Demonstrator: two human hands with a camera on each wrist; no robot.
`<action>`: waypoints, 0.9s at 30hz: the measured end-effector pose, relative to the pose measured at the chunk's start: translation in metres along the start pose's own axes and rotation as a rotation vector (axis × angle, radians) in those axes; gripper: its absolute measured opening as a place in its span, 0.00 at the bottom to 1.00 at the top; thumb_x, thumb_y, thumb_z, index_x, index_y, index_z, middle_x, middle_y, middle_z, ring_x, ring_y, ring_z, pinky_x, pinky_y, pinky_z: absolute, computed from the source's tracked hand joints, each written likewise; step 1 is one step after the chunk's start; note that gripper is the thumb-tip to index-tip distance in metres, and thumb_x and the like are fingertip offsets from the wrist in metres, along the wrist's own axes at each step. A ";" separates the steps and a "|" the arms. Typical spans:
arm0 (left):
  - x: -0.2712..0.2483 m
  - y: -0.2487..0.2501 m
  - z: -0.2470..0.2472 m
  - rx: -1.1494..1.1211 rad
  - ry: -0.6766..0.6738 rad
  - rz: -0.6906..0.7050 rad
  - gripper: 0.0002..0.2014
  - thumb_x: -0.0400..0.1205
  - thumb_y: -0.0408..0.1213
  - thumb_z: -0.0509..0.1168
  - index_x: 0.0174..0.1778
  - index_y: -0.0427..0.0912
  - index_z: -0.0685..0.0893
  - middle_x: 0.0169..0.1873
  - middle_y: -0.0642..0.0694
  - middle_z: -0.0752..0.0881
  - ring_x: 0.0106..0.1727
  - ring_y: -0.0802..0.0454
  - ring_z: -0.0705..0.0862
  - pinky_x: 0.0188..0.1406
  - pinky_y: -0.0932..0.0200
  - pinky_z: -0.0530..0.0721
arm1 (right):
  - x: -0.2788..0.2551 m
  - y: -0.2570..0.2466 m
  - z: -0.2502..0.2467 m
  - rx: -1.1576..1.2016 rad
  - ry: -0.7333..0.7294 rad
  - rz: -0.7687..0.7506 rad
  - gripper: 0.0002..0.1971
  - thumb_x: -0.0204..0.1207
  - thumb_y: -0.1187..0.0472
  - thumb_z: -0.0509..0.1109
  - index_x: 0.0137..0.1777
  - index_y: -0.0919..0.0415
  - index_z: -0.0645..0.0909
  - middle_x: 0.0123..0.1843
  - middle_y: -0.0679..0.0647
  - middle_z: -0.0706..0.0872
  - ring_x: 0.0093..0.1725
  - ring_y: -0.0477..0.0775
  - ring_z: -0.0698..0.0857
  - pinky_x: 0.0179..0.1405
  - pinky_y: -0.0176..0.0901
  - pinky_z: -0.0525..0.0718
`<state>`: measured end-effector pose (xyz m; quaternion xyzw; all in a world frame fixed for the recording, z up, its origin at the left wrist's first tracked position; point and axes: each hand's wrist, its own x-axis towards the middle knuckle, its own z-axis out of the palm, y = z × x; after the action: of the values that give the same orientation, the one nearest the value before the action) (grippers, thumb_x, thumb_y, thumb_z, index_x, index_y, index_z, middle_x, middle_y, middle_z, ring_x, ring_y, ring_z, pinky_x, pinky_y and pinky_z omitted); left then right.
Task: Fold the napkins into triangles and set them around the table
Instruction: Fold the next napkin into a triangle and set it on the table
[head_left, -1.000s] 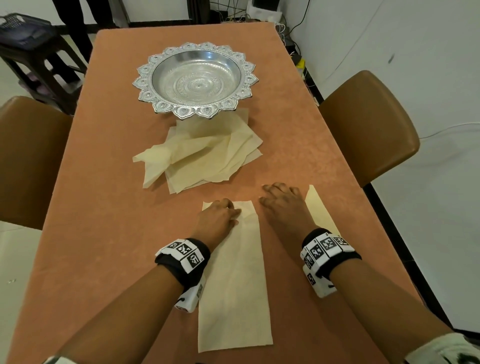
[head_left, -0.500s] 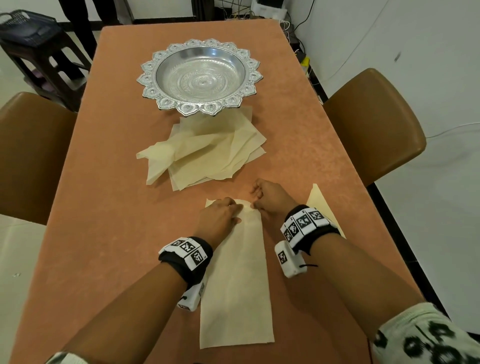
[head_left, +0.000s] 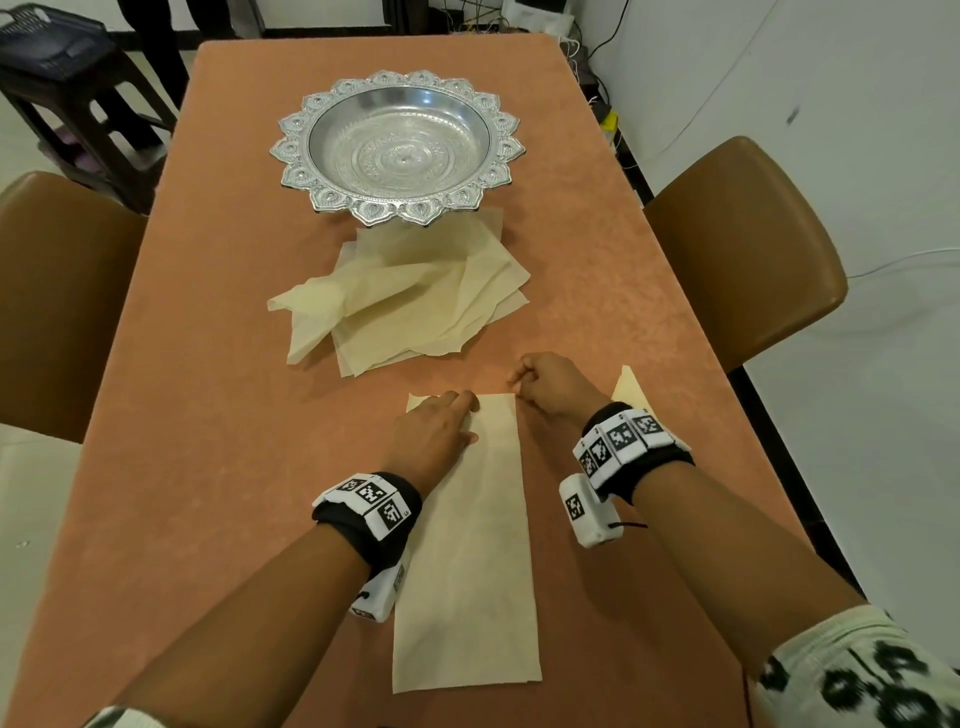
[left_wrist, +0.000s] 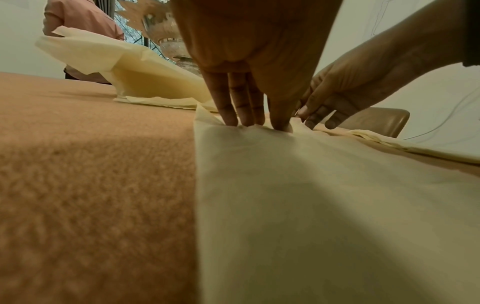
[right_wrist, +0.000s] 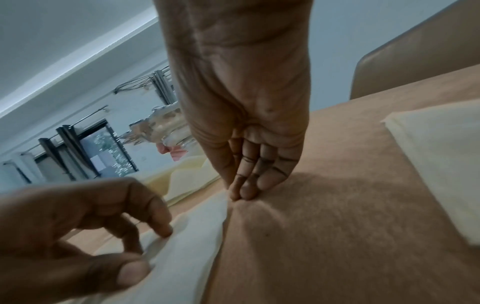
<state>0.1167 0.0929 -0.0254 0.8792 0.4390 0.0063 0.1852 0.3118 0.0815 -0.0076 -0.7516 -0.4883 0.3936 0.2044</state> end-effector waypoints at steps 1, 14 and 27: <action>0.000 0.000 0.000 -0.003 0.004 0.003 0.17 0.81 0.47 0.67 0.64 0.49 0.77 0.60 0.51 0.81 0.56 0.49 0.81 0.41 0.53 0.79 | -0.001 0.000 0.006 0.006 -0.012 -0.010 0.07 0.77 0.71 0.63 0.47 0.64 0.83 0.38 0.49 0.82 0.39 0.50 0.81 0.35 0.30 0.77; -0.011 -0.015 -0.021 0.108 -0.094 -0.047 0.41 0.81 0.61 0.58 0.84 0.49 0.47 0.84 0.48 0.49 0.84 0.46 0.50 0.78 0.40 0.55 | -0.007 -0.009 0.013 -0.248 -0.103 -0.159 0.07 0.68 0.66 0.76 0.43 0.63 0.81 0.40 0.53 0.82 0.39 0.49 0.78 0.30 0.34 0.71; -0.023 -0.052 -0.017 0.201 -0.477 -0.056 0.49 0.79 0.67 0.55 0.81 0.51 0.29 0.81 0.49 0.29 0.83 0.48 0.34 0.79 0.32 0.44 | 0.000 -0.001 0.001 0.051 -0.149 0.003 0.15 0.66 0.70 0.80 0.46 0.60 0.78 0.35 0.50 0.76 0.30 0.43 0.77 0.21 0.27 0.75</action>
<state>0.0599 0.1091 -0.0231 0.8572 0.4057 -0.2499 0.1951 0.3104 0.0819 -0.0079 -0.7156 -0.4907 0.4610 0.1860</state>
